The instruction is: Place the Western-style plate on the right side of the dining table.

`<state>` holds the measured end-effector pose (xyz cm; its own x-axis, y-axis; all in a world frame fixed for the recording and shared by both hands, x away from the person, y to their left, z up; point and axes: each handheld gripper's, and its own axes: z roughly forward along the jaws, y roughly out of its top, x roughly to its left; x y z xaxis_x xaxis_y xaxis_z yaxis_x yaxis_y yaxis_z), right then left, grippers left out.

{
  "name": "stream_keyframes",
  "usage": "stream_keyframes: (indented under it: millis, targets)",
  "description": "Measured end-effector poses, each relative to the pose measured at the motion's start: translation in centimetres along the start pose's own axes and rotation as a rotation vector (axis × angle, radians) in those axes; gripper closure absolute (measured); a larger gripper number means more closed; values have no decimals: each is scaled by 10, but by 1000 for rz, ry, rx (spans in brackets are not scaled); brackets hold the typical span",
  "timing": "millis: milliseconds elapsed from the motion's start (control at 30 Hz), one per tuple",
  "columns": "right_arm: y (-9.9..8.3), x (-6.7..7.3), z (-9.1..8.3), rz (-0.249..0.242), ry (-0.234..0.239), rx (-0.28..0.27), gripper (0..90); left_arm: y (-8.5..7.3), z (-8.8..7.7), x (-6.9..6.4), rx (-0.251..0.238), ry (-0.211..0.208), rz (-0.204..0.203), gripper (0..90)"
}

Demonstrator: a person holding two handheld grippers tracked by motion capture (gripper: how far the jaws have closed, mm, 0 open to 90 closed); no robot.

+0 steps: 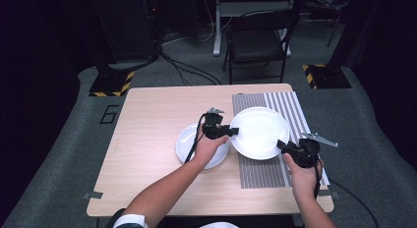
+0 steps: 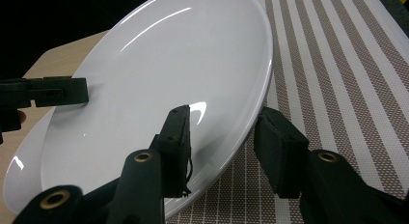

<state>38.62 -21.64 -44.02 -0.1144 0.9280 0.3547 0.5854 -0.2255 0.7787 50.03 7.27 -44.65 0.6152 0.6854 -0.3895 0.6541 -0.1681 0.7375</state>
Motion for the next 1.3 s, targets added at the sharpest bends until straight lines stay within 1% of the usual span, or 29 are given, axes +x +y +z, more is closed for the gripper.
stream_keyframes:
  millis: [67, 133, 233, 300, 400, 467, 533, 567, 767, 867, 1033, 1300]
  targets:
    - [0, -1, -1, 6, -4, -3, 569, 0, 1, -1, 2, -2, 3, 605]
    - [-1, -3, -2, 2, -6, -6, 569, 1, 2, -3, 2, -8, 0, 605]
    - [-1, -4, -4, 13, -14, -7, 569, 2, 4, -5, 2, -9, 6, 605]
    - [-1, -5, -5, 11, -15, -9, 569, 3, 5, -6, 1, -12, 13, 605]
    - [-1, -6, -7, 13, -20, -10, 569, 4, 6, -7, 3, -17, 8, 605]
    - [-2, -8, -8, 7, -23, -12, 569, 5, 8, -8, 12, -19, 15, 605]
    - [-2, -9, -9, 15, -25, -12, 568, 5, 9, -10, 8, -21, 14, 605]
    - [-2, -9, -10, 14, -29, -14, 568, 5, 10, -10, 13, -23, 21, 605]
    - [-2, -13, -13, 20, -39, -19, 569, 6, 13, -14, 19, -29, 27, 605]
    - [-2, -14, -14, 15, -47, -20, 569, 8, 15, -15, 22, -31, 28, 605]
    - [-1, -16, -14, 21, -53, -19, 568, 9, 18, -16, 24, -33, 27, 606]
    - [-2, -18, -11, 18, -59, -12, 569, 9, 20, -16, 30, -34, 22, 606]
